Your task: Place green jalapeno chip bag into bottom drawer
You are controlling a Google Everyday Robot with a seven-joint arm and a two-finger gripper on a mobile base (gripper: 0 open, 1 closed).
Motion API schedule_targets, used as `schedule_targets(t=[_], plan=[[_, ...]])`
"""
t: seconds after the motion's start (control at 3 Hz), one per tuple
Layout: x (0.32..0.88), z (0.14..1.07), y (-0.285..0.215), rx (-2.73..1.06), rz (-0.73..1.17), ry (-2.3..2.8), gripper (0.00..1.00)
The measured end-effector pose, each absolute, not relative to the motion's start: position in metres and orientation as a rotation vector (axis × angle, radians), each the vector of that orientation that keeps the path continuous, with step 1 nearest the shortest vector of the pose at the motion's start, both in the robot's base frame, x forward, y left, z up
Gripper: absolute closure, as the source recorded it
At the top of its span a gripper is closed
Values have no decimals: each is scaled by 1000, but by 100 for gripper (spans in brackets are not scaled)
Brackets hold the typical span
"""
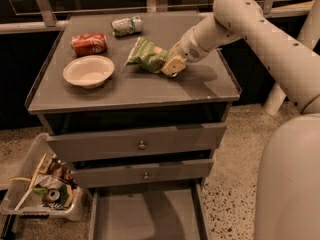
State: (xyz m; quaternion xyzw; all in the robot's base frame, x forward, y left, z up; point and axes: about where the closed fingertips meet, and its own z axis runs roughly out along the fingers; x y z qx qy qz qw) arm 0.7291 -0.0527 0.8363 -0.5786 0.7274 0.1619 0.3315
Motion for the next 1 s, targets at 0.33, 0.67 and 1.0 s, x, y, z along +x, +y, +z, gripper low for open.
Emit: schedule_targets(t=[0.33,0.67,1.0], plan=[[707,847,-59,-1504,383,1886,100],[675,859,-61,-1506,342,1869,100],[646,862,-68,-1490,321,1864,100]])
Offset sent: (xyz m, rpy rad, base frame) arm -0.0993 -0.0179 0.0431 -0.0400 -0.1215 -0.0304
